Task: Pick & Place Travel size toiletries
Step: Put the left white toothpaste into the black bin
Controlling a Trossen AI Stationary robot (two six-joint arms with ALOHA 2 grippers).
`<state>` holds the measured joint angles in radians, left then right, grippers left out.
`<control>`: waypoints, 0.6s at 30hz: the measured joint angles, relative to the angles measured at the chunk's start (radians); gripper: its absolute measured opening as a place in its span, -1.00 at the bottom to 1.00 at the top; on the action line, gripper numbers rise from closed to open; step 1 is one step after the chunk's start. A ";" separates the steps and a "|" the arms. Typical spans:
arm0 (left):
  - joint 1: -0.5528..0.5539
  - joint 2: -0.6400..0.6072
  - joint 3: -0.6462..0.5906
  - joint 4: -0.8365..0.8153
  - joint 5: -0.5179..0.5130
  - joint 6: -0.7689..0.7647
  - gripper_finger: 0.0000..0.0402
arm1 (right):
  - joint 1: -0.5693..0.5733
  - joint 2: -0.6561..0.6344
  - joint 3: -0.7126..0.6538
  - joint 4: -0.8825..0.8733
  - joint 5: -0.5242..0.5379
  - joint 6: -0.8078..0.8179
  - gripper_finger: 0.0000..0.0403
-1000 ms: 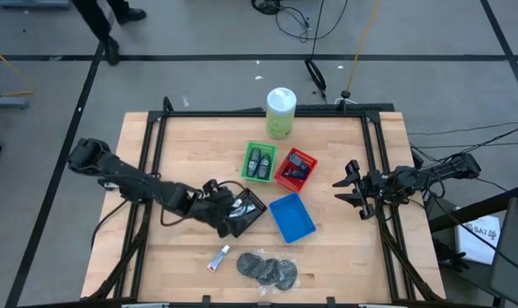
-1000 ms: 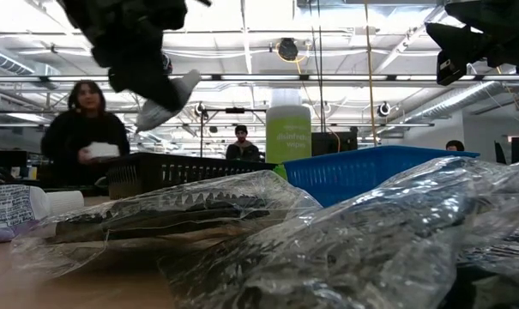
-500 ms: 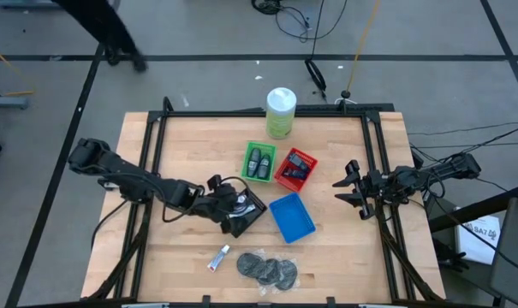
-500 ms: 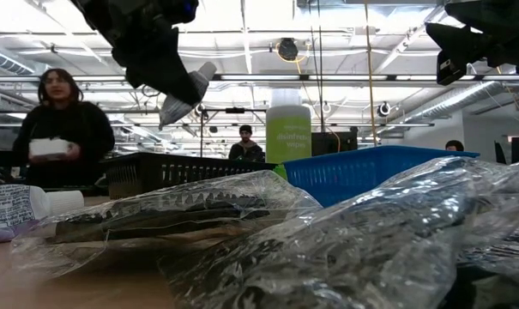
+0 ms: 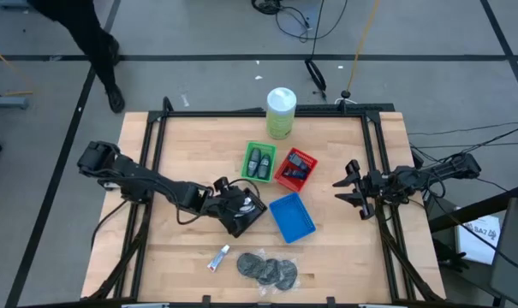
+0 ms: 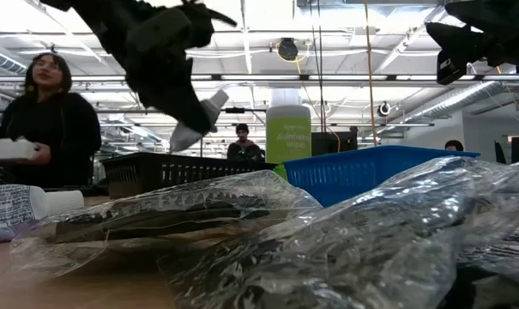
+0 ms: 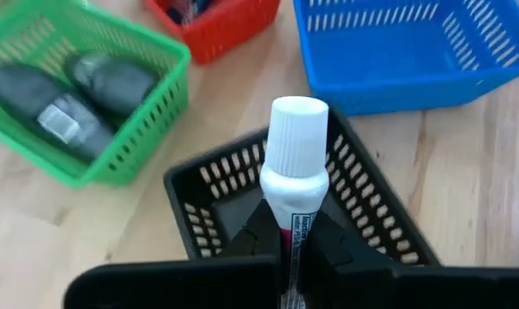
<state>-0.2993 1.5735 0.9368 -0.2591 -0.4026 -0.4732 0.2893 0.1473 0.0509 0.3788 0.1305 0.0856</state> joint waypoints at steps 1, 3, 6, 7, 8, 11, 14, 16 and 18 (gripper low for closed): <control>0.005 0.010 0.000 0.008 0.013 -0.002 -0.98 | 0.000 0.000 0.000 -0.001 -0.001 0.000 -0.30; 0.014 0.029 0.000 0.031 0.035 -0.002 -0.95 | 0.000 0.000 0.000 -0.002 0.000 0.000 -0.30; 0.025 0.052 0.000 0.041 0.064 -0.002 -0.94 | 0.000 0.000 0.000 -0.002 0.000 0.000 -0.30; 0.026 0.059 0.000 0.042 0.068 -0.002 -0.94 | 0.000 0.000 0.000 -0.002 0.000 0.000 -0.30; 0.030 0.063 0.000 0.041 0.071 -0.002 -0.95 | 0.000 0.000 0.000 -0.001 0.000 0.000 -0.30; 0.037 0.069 0.000 0.045 0.087 -0.011 -0.96 | 0.000 0.000 0.000 -0.002 0.000 0.000 -0.30; 0.043 0.069 0.000 0.045 0.149 -0.011 -0.92 | 0.000 0.000 0.000 -0.003 -0.001 0.000 -0.30; 0.043 0.069 0.000 0.044 0.196 -0.012 -0.85 | 0.000 0.000 0.000 -0.002 -0.001 0.000 -0.30; 0.043 0.069 0.000 0.036 0.214 -0.037 -0.77 | 0.000 0.000 0.000 -0.002 -0.001 0.000 -0.30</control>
<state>-0.2566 1.6428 0.9367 -0.2233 -0.1890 -0.5106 0.2893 0.1474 0.0507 0.3763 0.1299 0.0856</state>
